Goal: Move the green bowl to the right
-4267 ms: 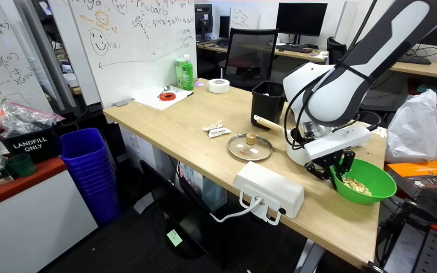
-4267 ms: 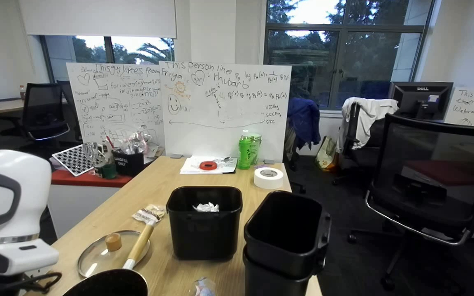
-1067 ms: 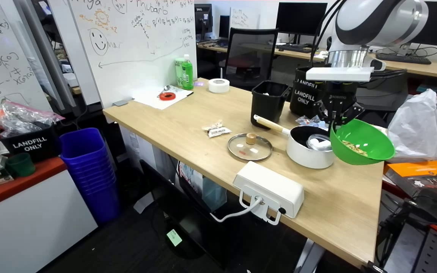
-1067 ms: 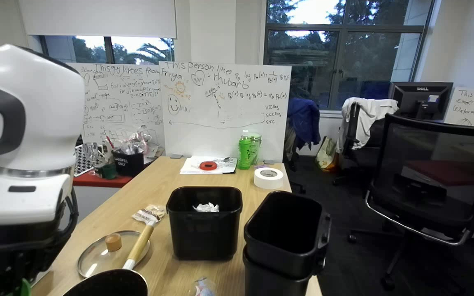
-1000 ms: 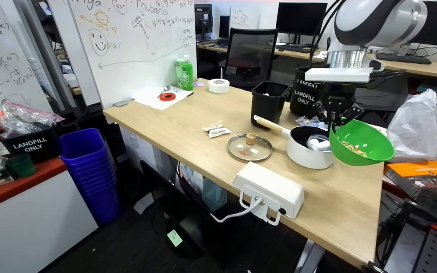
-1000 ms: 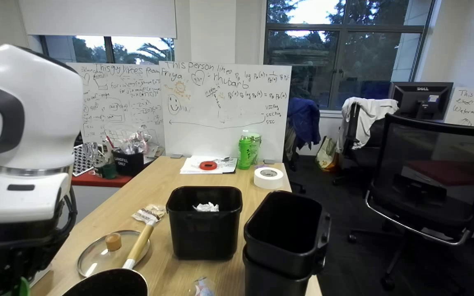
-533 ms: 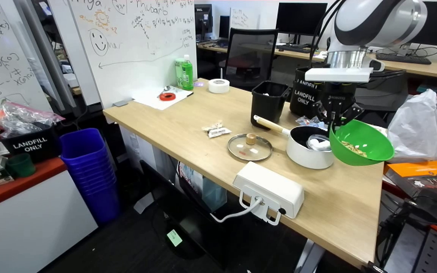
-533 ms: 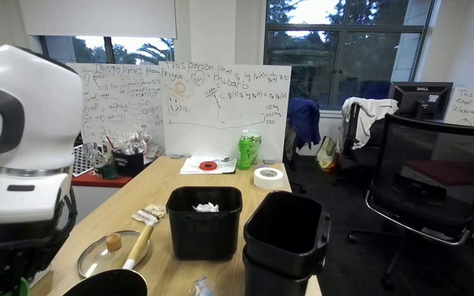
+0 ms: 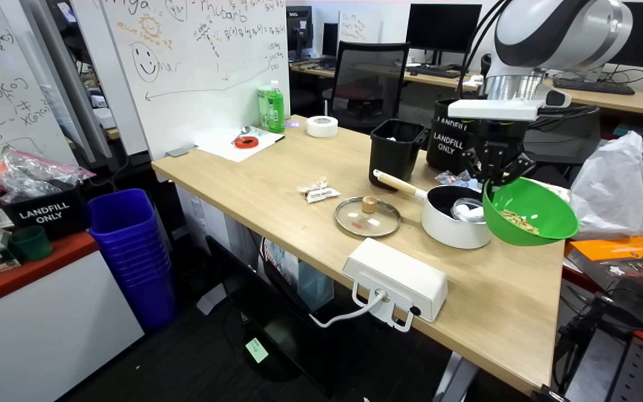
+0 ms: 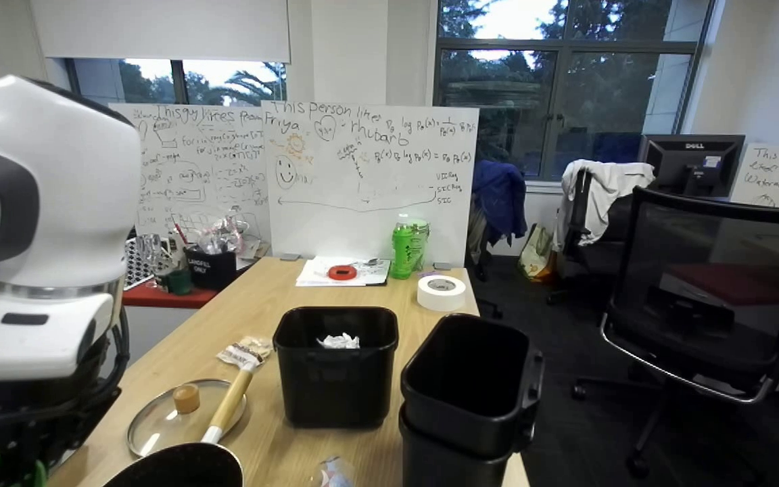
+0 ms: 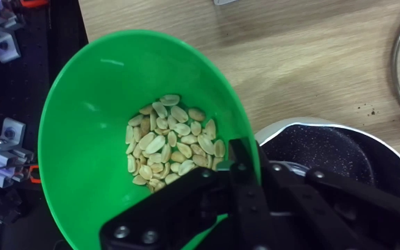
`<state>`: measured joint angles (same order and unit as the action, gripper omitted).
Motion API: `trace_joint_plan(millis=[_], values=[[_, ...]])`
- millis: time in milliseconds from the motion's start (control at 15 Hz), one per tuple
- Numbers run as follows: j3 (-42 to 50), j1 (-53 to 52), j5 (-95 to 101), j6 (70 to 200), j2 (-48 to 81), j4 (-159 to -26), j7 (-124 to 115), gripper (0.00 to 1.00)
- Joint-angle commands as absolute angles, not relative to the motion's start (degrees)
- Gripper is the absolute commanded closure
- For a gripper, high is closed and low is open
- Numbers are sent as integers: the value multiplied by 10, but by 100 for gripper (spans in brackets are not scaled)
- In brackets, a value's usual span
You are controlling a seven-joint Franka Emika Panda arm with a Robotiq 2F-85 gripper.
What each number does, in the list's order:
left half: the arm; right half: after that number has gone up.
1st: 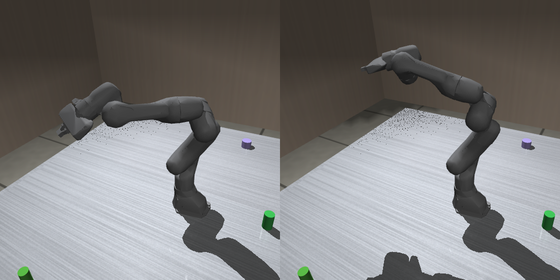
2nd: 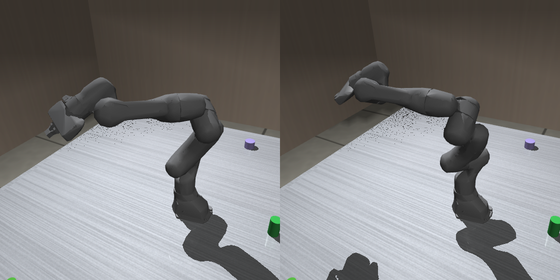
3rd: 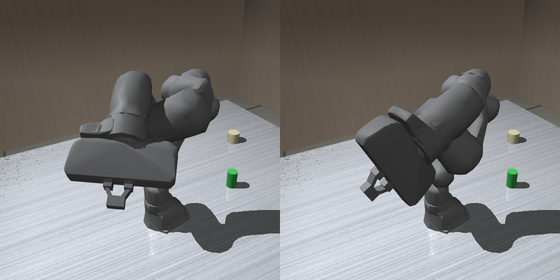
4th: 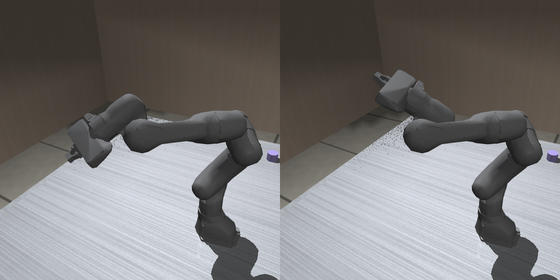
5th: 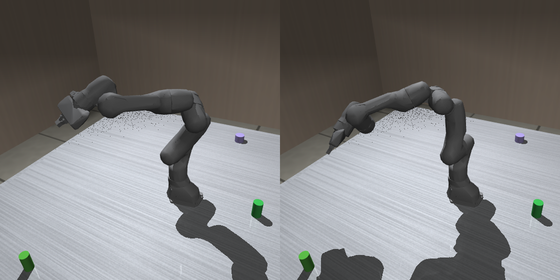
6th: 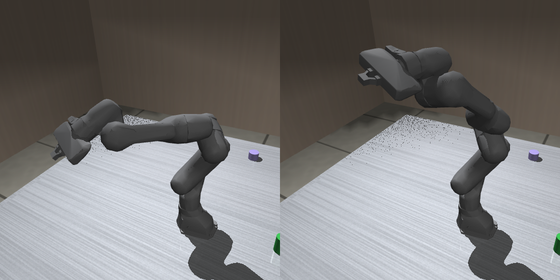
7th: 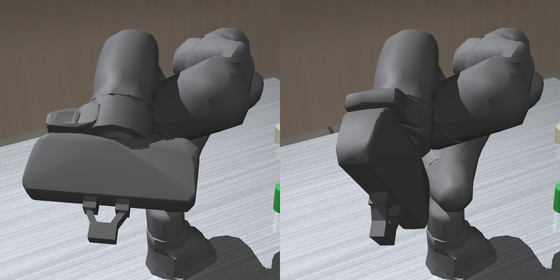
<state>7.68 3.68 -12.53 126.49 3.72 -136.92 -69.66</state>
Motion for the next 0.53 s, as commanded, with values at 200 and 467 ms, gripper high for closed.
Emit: trace_joint_plan(millis=[200,467], values=[[95,65,-193,1326,11,-1421,-798,99],[120,90,-183,1363,-13,-1442,-873,99]])
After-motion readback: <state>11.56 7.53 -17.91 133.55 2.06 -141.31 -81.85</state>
